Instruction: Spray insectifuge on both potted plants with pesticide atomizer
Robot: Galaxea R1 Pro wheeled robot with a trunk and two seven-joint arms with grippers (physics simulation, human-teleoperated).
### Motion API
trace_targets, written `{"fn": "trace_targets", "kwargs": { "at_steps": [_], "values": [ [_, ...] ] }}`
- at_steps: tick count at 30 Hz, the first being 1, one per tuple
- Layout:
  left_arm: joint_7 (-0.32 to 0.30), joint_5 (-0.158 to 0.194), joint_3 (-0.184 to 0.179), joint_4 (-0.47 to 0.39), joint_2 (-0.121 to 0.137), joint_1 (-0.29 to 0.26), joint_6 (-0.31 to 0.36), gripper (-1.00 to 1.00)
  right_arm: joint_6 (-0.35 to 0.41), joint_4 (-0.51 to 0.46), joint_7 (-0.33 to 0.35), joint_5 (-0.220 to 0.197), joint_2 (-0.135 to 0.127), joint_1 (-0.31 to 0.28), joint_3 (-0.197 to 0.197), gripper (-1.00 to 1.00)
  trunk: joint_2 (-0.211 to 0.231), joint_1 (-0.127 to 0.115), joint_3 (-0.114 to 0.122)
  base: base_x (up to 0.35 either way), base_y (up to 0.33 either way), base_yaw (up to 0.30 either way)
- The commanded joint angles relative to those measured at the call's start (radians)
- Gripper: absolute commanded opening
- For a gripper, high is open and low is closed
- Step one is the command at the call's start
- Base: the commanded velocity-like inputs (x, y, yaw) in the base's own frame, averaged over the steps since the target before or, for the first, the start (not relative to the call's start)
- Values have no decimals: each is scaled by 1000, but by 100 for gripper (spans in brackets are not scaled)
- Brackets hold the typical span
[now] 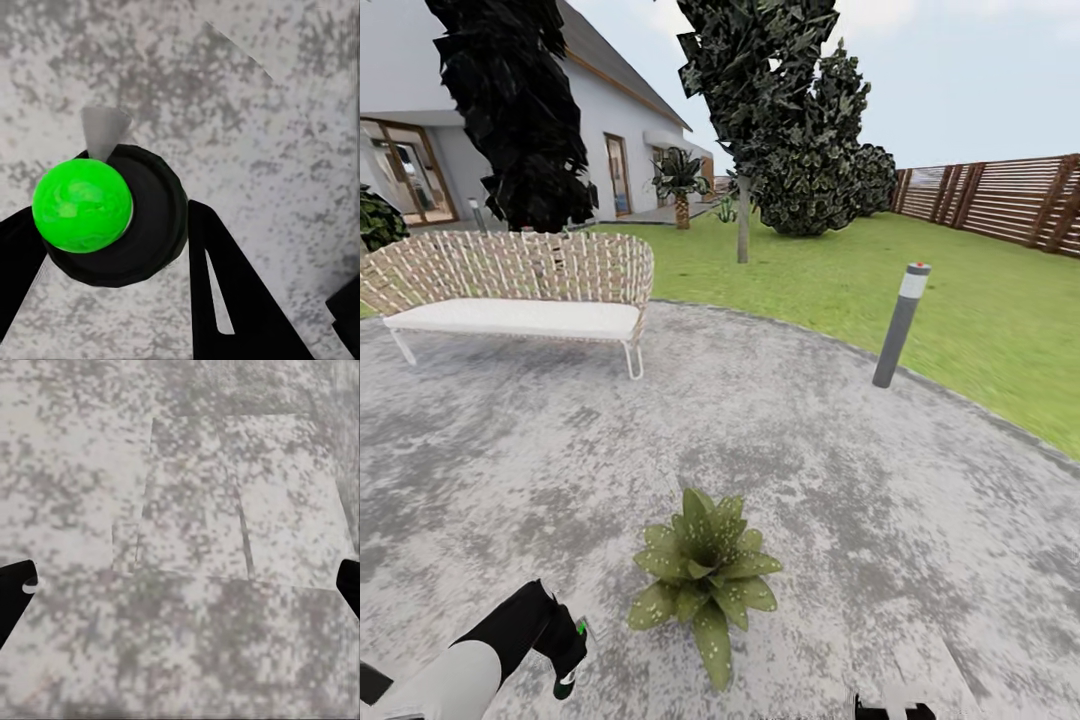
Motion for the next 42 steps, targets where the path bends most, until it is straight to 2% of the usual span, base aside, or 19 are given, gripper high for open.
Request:
{"fn": "trace_targets", "kwargs": {
  "at_steps": [1, 6, 10, 14, 17, 18, 20, 21, 24, 26, 27, 30, 31, 35, 42],
  "values": [
    [-7, -4, 8, -1, -2, 0, 9, -100, -3, 1, -2, -8, 1, -1, 8, 100, 0, 0, -1, 0, 1, -262],
    [-8, -10, 2, 2, 6, 0, 11, -100, -3, 1, -2, -8, 2, -1, 8, 100, 0, 0, -1, -24, 26, -155],
    [-6, -12, 2, 4, -1, 1, 12, -100, -3, 1, -2, -8, 2, -1, 8, 100, 0, 0, -1, -175, 189, -6],
    [-8, -3, 4, -9, 0, 0, 12, -100, -3, 2, -3, -8, 2, -1, 9, 100, 0, 0, -1, -18, 22, 0],
    [-36, -8, 2, -12, -4, -11, 12, -100, -3, 2, -4, -7, 1, -1, 9, 100, 0, 0, -1, -1, 1, 0],
    [-75, -12, -7, -13, -6, -15, 12, -100, -3, 2, -4, -7, 1, -1, 9, 100, 0, 0, -1, 0, 0, 0],
    [-212, -42, -46, -52, -8, -34, 15, -100, -3, 3, -4, -6, 0, -1, 10, 100, 0, 0, -1, 0, 0, 0],
    [-352, -83, -84, -142, -8, -52, 53, -100, -3, 4, -3, -4, 0, -1, 10, 100, 0, 0, -1, 0, 0, 0],
    [-528, -146, -133, -339, -19, -58, 156, -100, -3, 5, -1, -1, -3, -1, 10, 100, 0, 0, -1, 0, 0, 0],
    [-665, -214, -189, -449, -33, -80, 207, -100, -3, 5, 0, 0, -4, -1, 11, 100, 0, 0, -1, 0, 0, 0],
    [-761, -273, -208, -479, -45, -116, 225, -100, -3, 5, 1, 1, -4, -1, 11, 100, 0, 0, -1, 0, 0, 0],
    [-816, -353, -213, -488, -82, -132, 230, -100, -3, 5, 1, 1, -4, -1, 11, 100, 0, 0, -1, 0, 0, 0],
    [-824, -384, -214, -489, -113, -134, 231, -100, -3, 5, 1, 1, -5, -1, 12, 100, 0, 0, -1, 0, 0, 0],
    [-829, -399, -215, -488, -151, -136, 231, -100, -3, 4, 0, -2, -5, -1, 10, 100, 0, 0, -1, 32, -40, 0],
    [-830, -401, -215, -487, -158, -135, 232, -100, -3, 4, -3, -2, -3, -1, 11, 100, 0, 0, -1, 138, -160, 1]
  ]
}}
